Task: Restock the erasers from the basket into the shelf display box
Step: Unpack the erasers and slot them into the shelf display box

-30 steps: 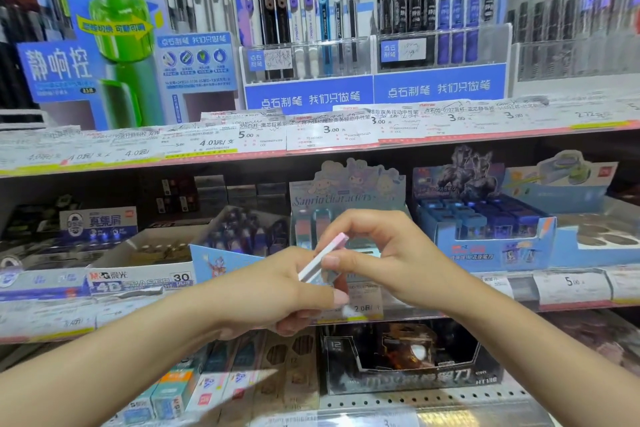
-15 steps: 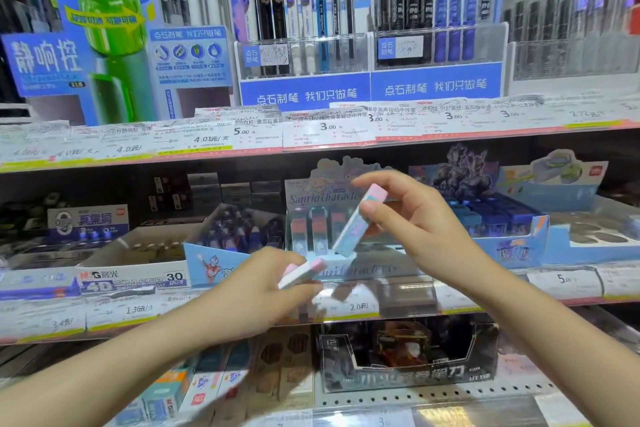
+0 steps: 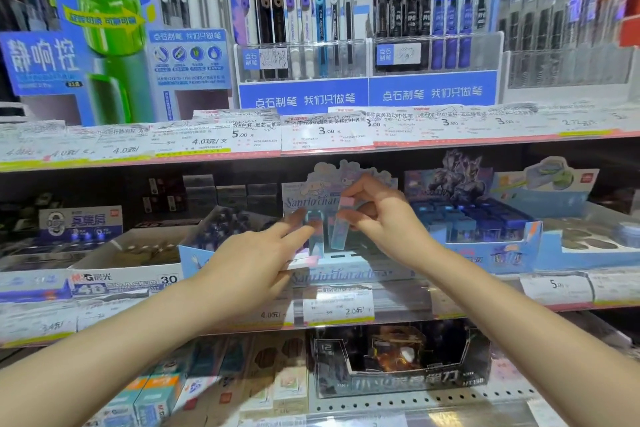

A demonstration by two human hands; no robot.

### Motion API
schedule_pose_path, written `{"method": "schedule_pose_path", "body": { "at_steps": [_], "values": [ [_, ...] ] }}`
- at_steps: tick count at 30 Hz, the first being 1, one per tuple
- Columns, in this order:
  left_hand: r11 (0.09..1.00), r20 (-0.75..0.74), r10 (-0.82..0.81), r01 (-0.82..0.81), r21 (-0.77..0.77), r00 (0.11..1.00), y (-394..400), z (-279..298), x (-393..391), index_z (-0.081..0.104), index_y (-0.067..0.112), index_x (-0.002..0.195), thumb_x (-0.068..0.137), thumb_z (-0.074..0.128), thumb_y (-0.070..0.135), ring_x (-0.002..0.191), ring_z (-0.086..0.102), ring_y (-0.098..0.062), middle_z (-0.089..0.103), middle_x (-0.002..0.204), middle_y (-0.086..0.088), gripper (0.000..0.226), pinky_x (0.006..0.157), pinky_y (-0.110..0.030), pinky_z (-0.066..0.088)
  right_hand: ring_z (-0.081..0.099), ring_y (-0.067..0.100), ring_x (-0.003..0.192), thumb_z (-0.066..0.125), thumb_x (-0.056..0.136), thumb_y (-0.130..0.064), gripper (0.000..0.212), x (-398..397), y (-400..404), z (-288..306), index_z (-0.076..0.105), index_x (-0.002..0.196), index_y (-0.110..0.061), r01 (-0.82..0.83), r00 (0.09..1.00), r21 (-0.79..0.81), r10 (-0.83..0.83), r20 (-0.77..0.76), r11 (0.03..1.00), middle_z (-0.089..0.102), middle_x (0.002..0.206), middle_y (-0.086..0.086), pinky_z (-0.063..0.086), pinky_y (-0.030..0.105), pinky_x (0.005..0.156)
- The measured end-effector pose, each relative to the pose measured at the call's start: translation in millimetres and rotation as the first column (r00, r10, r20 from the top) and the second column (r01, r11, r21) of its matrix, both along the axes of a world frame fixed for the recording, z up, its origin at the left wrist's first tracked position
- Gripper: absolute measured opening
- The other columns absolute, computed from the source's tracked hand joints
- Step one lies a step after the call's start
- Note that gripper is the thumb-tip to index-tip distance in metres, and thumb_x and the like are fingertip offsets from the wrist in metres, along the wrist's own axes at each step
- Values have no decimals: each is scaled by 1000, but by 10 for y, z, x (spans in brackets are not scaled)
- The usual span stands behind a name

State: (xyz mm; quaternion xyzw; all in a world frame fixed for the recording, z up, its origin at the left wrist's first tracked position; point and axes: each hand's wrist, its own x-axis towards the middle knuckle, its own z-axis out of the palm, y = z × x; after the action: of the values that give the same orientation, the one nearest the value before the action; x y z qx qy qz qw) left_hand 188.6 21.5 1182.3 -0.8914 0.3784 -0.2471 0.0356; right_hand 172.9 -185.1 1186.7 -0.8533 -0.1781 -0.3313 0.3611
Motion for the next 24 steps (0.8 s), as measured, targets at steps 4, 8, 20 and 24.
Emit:
{"method": "schedule_pose_path", "body": {
  "at_steps": [4,8,20,24],
  "values": [
    [1000,-30,-1,2,28,1000,23,0,28,9,36,146,90,46,25,110,55,-24,40,140,7,68,82,-35,44,58,19,65,64,84,-13,34,55,31,1,43,80,-41,-30,999,1,30,-24,1000,58,87,-1,47,28,67],
    [999,-88,-33,33,2,996,33,39,67,15,36,145,89,47,22,108,54,-21,46,132,6,66,82,-34,45,58,19,64,64,83,-7,30,84,8,6,48,82,-32,-88,995,46,90,-43,995,60,87,7,46,20,64],
    [996,-126,-89,91,5,988,48,95,93,17,36,145,89,47,20,103,54,-18,51,127,4,66,84,-32,46,48,-9,104,43,84,-35,42,151,-58,-116,71,89,-5,-147,983,137,160,-89,980,57,107,-7,30,6,93],
    [995,-131,-95,95,-3,987,48,93,84,19,36,145,89,48,20,105,55,-19,50,129,3,65,86,-35,47,47,-16,96,40,84,-32,42,158,-60,-103,73,86,-5,-146,982,121,159,-102,982,58,105,-6,30,0,87]
  ]
}}
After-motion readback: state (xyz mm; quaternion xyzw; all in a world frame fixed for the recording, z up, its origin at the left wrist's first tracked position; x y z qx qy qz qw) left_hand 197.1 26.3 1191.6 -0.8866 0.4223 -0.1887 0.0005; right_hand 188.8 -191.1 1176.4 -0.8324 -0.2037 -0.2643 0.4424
